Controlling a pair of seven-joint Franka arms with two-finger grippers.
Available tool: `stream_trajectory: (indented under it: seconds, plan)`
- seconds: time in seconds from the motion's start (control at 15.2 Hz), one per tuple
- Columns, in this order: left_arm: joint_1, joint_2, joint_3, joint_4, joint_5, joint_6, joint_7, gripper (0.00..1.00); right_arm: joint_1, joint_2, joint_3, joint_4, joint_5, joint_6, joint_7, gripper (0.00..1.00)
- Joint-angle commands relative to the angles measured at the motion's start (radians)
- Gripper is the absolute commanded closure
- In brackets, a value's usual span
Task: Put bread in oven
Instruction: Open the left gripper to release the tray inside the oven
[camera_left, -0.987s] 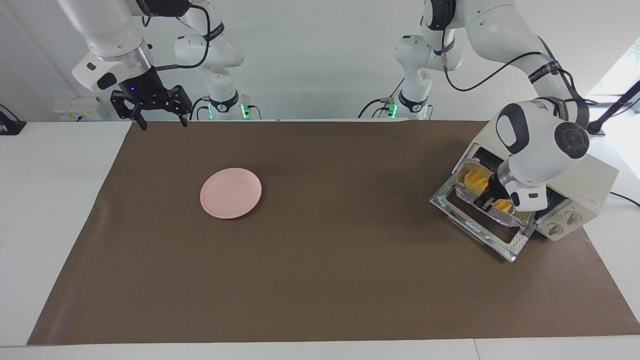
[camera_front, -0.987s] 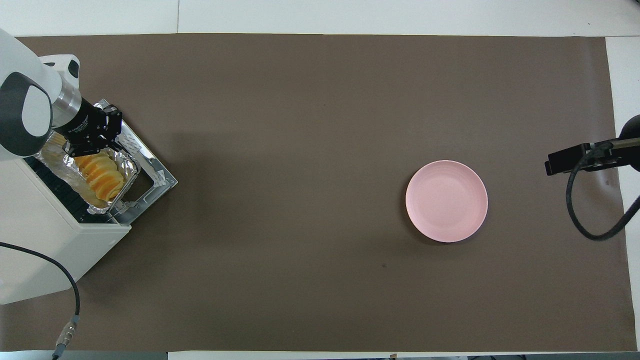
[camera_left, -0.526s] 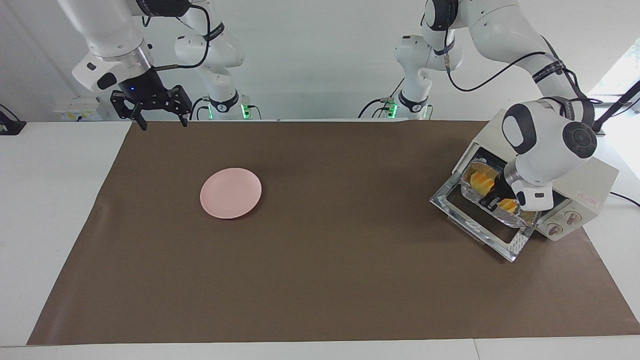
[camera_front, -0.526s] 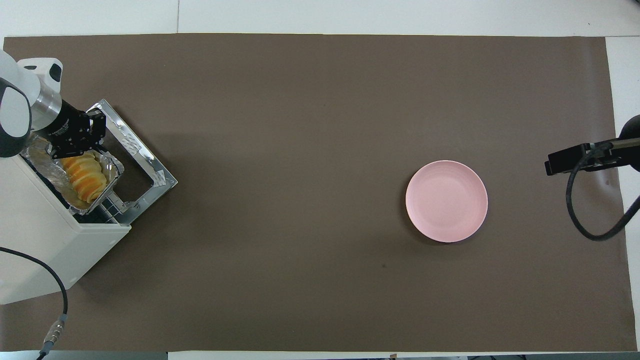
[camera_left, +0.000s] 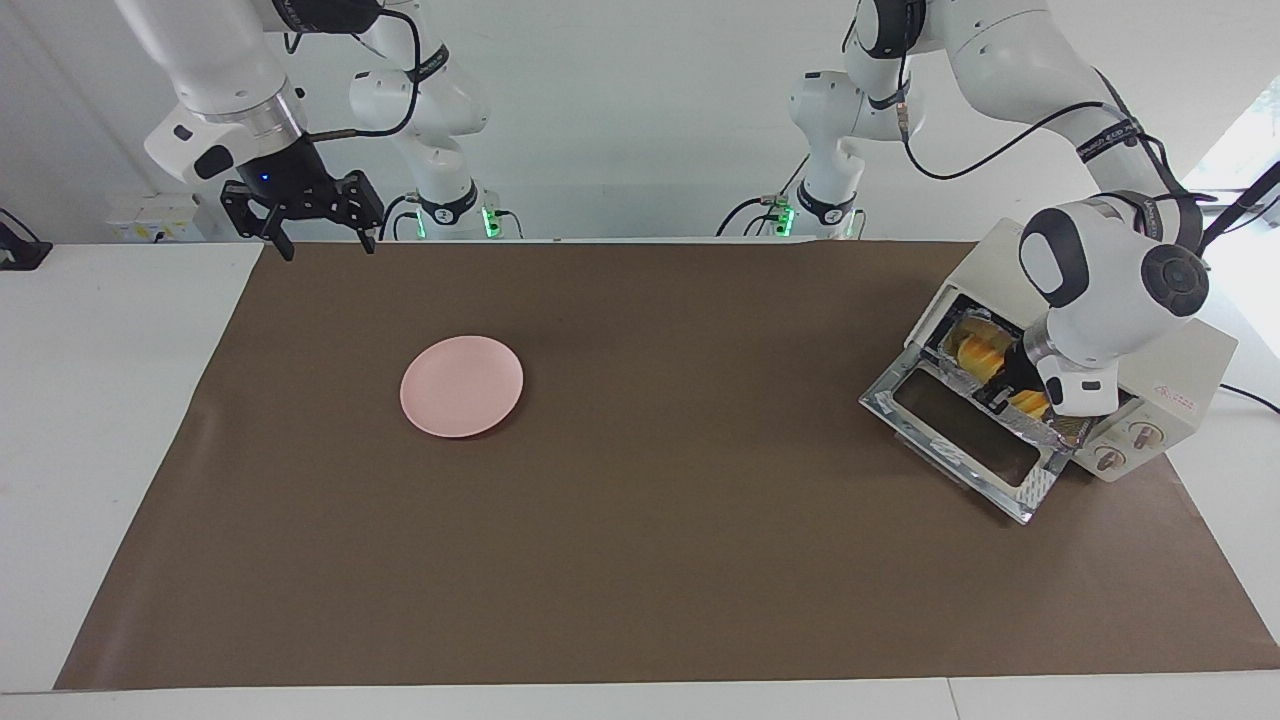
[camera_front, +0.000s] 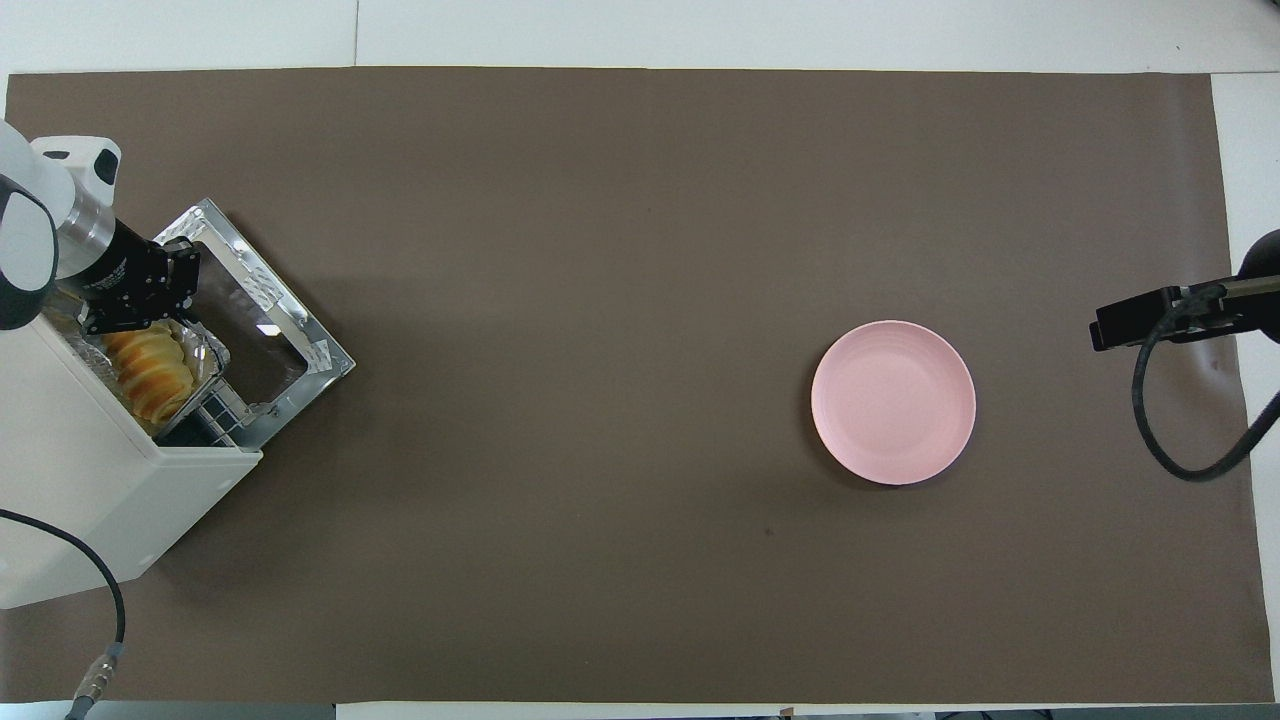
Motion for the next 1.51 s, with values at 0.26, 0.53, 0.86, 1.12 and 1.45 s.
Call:
stream_trajectory:
  seconds: [0.26, 0.53, 0.86, 1.12, 1.45]
  plan:
    - [-0.011, -0.061, -0.002, -0.075, 0.075, -0.007, 0.011, 1.00, -0.013, -0.020, 0.008, -0.019, -0.008, -0.009, -0.033, 0.00]
    - [-0.017, -0.062, -0.002, -0.084, 0.081, -0.018, 0.011, 1.00, -0.013, -0.020, 0.008, -0.019, -0.008, -0.009, -0.033, 0.00]
    - [-0.018, -0.064, -0.002, -0.084, 0.081, -0.025, 0.063, 0.67, -0.013, -0.020, 0.008, -0.019, -0.008, -0.009, -0.033, 0.00]
    - [-0.018, -0.064, -0.002, -0.080, 0.086, -0.025, 0.070, 0.00, -0.013, -0.020, 0.008, -0.019, -0.008, -0.009, -0.033, 0.00]
    - [-0.020, -0.062, -0.002, -0.066, 0.086, -0.022, 0.077, 0.00, -0.013, -0.020, 0.008, -0.019, -0.008, -0.009, -0.033, 0.00]
